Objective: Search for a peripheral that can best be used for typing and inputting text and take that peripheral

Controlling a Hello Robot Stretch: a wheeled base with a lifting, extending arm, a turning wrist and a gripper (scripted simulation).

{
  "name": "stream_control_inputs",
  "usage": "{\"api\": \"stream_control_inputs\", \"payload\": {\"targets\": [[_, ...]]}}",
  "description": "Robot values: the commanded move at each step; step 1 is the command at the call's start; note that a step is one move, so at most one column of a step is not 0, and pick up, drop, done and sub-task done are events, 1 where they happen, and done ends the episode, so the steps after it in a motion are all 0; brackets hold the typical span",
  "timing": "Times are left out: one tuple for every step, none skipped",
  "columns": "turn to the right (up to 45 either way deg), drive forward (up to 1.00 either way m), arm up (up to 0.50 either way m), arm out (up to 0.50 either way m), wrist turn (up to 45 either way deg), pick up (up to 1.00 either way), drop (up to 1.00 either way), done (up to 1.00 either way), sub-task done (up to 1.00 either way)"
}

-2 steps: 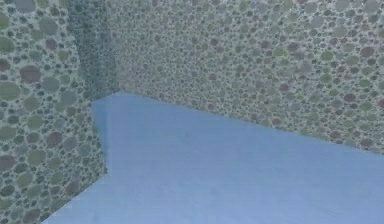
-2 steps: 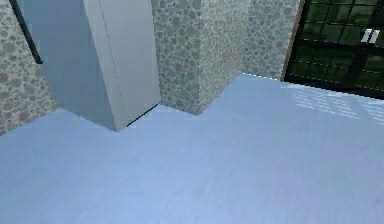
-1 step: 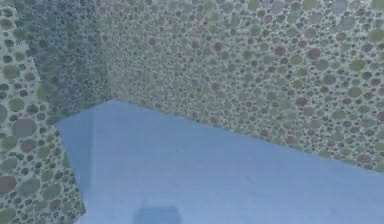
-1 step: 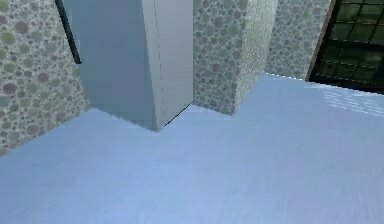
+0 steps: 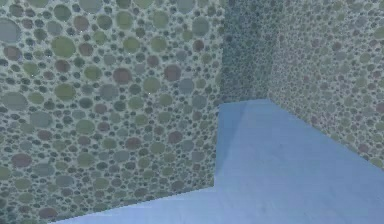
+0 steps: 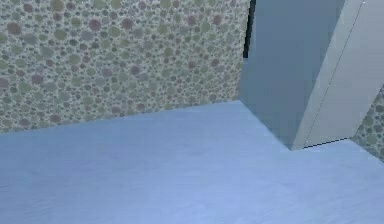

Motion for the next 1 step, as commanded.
{"api": "stream_control_inputs", "payload": {"targets": [[-9.0, 0.00, 0.00, 0.00, 0.0, 0.00, 0.00, 0.00, 0.00]]}}
